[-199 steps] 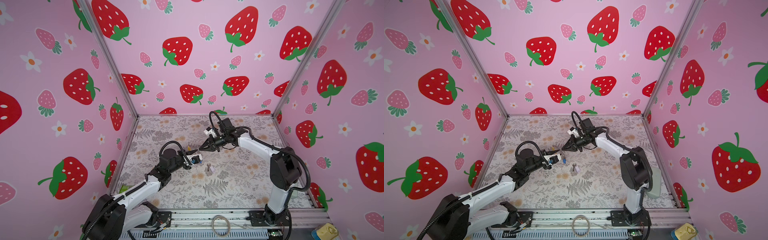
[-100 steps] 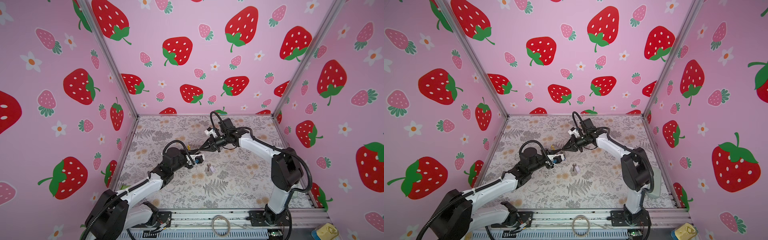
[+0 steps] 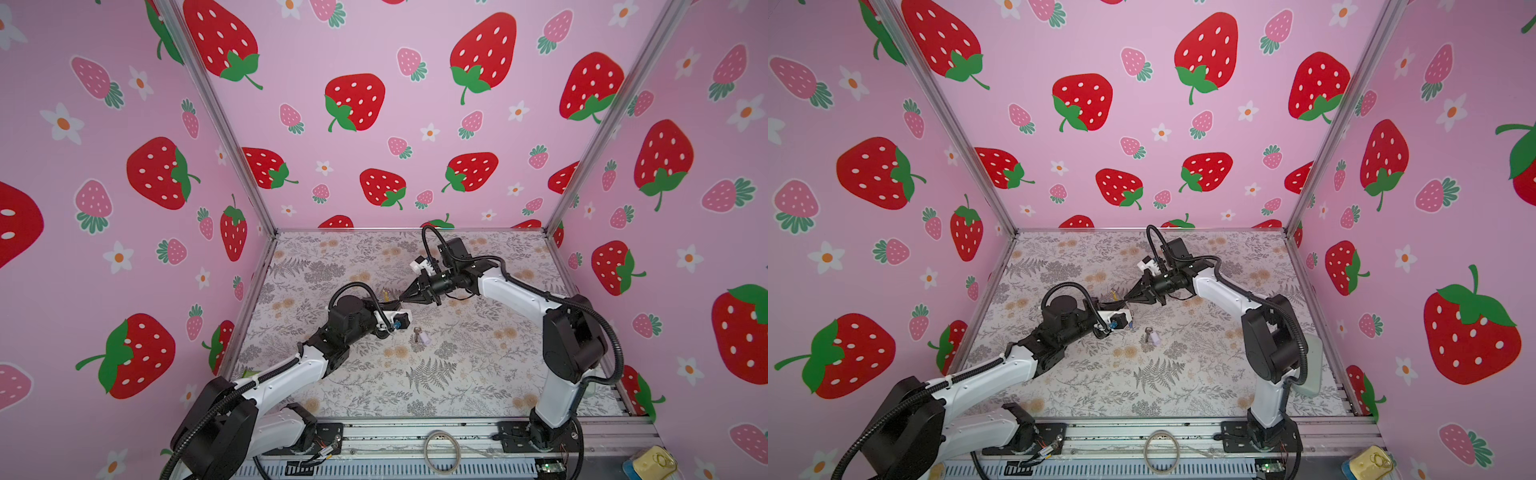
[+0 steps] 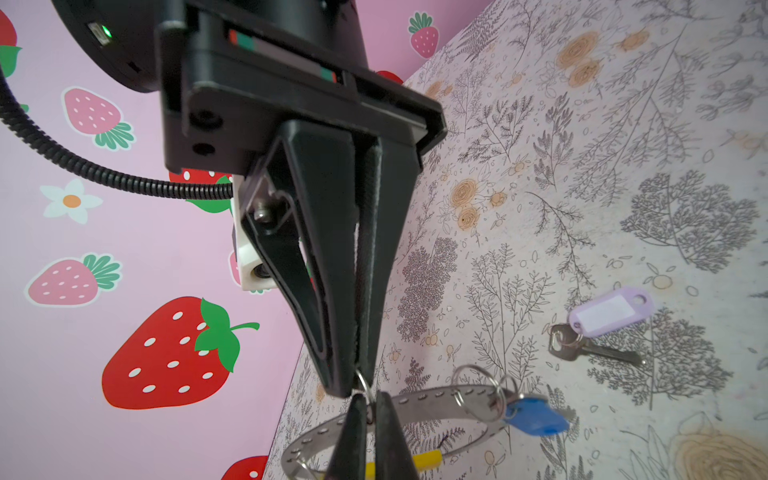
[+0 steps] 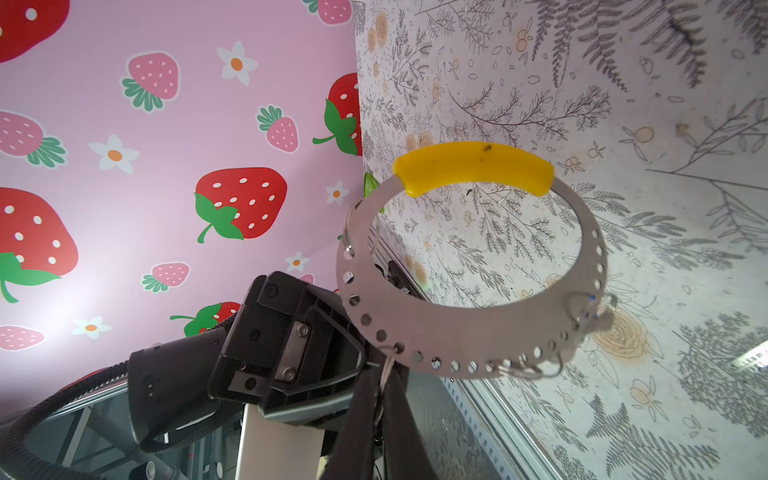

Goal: Put the keys on the keyring

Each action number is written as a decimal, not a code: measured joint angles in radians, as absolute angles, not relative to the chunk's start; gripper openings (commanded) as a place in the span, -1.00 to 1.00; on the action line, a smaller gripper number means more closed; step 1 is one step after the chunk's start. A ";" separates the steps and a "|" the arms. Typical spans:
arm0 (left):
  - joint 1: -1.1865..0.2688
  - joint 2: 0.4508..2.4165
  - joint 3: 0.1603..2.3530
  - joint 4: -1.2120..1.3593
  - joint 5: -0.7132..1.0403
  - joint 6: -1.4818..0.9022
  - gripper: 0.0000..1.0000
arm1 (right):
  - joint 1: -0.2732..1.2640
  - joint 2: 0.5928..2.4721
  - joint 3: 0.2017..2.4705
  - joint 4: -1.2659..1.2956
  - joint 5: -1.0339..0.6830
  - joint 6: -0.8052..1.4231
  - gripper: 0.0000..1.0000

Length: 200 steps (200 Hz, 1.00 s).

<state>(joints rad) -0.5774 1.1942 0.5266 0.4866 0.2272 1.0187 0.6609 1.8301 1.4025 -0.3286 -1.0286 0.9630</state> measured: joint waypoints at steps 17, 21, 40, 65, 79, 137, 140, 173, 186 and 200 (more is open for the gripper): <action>-0.578 1.193 0.527 0.482 0.225 1.027 -1.00 | 0.660 1.828 1.389 -0.313 -1.031 0.976 -0.78; -0.578 1.193 0.527 0.480 0.224 1.027 -1.00 | 0.659 1.828 1.386 -0.310 -1.032 0.978 -0.77; -0.578 1.192 0.527 0.474 0.224 1.028 -1.00 | 0.659 1.828 1.379 -0.303 -1.036 0.985 -0.73; -0.578 1.192 0.529 0.474 0.224 1.027 -1.00 | 0.660 1.827 1.375 -0.300 -1.045 0.989 -0.65; -0.578 1.191 0.531 0.471 0.226 1.026 -1.00 | 0.662 1.827 1.375 -0.299 -1.051 0.987 -0.56; -0.536 1.139 0.561 0.387 0.330 0.938 -1.00 | 0.646 1.789 1.353 -0.290 -1.063 0.922 -0.28; -0.532 1.136 0.563 0.384 0.337 0.931 -1.00 | 0.645 1.785 1.352 -0.288 -1.062 0.920 -0.28; -0.495 1.099 0.582 0.348 0.418 0.860 -1.00 | 0.613 1.733 1.350 -0.255 -1.057 0.859 -0.24; -0.486 1.087 0.587 0.329 0.452 0.834 -1.00 | 0.594 1.710 1.348 -0.238 -1.052 0.832 -0.23; -0.477 1.078 0.594 0.312 0.491 0.805 -1.00 | 0.568 1.679 1.340 -0.220 -1.037 0.790 -0.24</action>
